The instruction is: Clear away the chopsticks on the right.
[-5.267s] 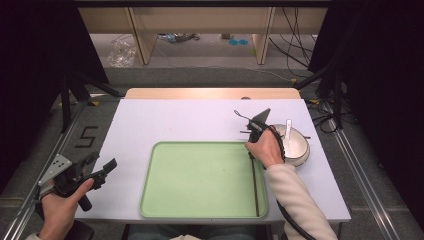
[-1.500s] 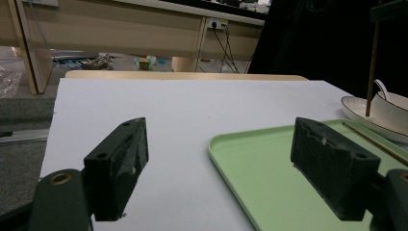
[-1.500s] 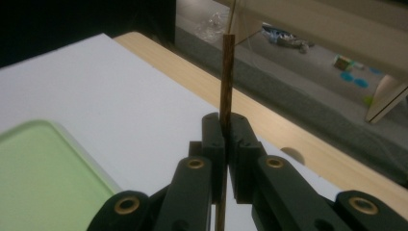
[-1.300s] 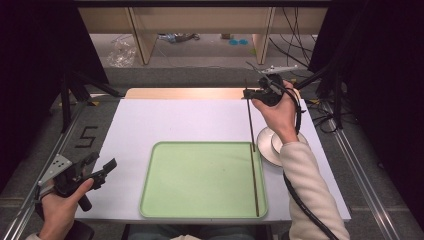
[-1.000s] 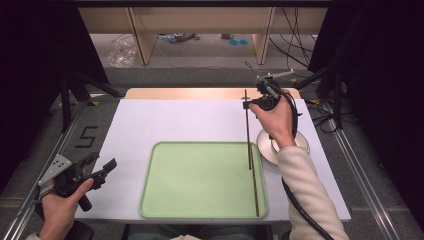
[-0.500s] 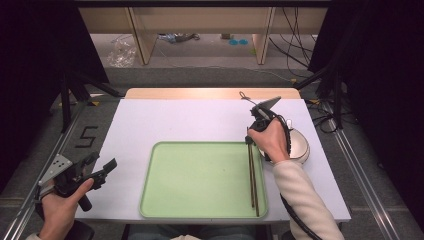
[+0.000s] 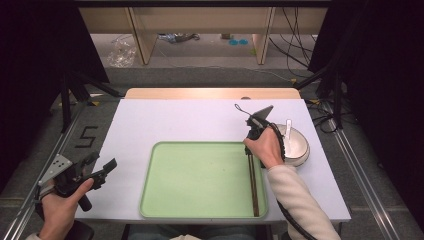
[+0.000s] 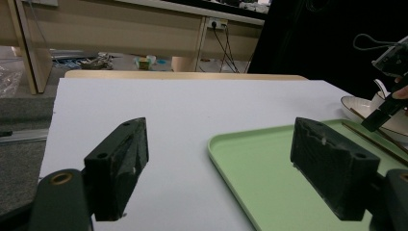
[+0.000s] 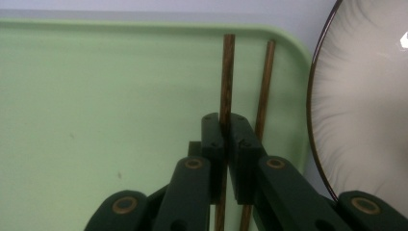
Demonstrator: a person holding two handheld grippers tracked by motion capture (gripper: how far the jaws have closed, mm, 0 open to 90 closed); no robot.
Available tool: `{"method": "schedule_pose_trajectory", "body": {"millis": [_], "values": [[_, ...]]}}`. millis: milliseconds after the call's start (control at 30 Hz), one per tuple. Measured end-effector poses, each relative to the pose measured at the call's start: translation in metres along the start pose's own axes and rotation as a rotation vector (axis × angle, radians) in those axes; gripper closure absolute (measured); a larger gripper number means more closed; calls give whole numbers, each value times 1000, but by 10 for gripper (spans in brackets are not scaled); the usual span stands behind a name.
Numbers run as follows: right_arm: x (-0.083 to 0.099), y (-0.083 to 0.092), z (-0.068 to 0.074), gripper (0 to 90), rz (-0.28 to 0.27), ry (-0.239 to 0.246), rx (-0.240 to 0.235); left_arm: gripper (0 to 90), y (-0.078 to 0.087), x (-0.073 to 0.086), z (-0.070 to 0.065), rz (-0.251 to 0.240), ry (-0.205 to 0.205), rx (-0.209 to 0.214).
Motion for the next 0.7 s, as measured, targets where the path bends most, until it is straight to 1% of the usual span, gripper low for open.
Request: {"method": "schedule_pose_trajectory", "body": {"millis": [33, 67, 100, 133, 167, 200, 233, 267, 300, 333, 367, 400, 433, 500, 533, 567, 600, 633, 667, 700], "values": [[1, -1, -1, 855, 7, 12, 11, 208, 0, 0, 0, 0, 0, 0], [1, -1, -1, 853, 13, 8, 3, 208, 0, 0, 0, 0, 0, 0], [1, -3, 0, 848, 5, 0, 18, 208, 0, 0, 0, -1, 2, 0], [3, -3, -1, 844, 12, 11, 15, 208, 0, 0, 0, 1, 1, 0], [2, -3, 1, 838, 8, -4, 10, 208, 0, 0, 0, 0, 1, 0], [3, -2, -1, 832, 17, 28, 18, 208, 0, 0, 0, 0, 1, 0], [2, -2, 1, 828, -5, 11, 13, 208, 0, 0, 0, 0, 1, 0], [1, -1, 0, 822, -21, 35, 15, 208, 0, 0, 0, 1, 1, -1], [2, 1, 3, 811, -18, 19, 1, 208, 0, 0, 0, 1, 1, 0], [1, 1, 2, 800, -39, 49, 3, 208, 0, 0, 0, 3, 1, -1], [1, 3, 2, 792, -46, 65, 2, 208, 0, 0, 0, 2, 0, -1], [2, 5, 5, 772, -49, 59, -7, 208, 0, 0, 0, 2, 0, -1], [2, 6, 5, 756, -62, 80, -11, 208, 0, 0, 0, 1, 0, -1], [2, 8, 5, 734, -94, 142, -18, 208, 0, 0, 0, 1, 0, -1], [1, 8, 3, 723, -130, 199, -20, 208, 0, 0, 0, 2, -1, 0], [2, 9, 4, 701, -156, 250, -35, 208, 0, 0, 0, 2, -3, 0], [3, 11, 6, 672, -174, 285, -43, 208, 0, 0, -1, 3, -2, 0], [4, 12, 6, 656, -193, 334, -40, 208, 0, 0, 0, 6, -4, -1], [5, 13, 6, 630, -212, 371, -44, 208, 0, 0, 0, 6, -6, 0], [6, 15, 5, 588, -230, 424, -38, 208, 0, 0, -1, 5, -7, 0]]}}
Point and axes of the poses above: each handheld gripper's, and its own axes: y roughly backward along the jaws, x roughly out of its underside, z roughly to its left, the point moved 6 cm from there along -y, roughly forward along the jaws, and after that the axes turned 6 degrees about -x, right-handed, at the moved point
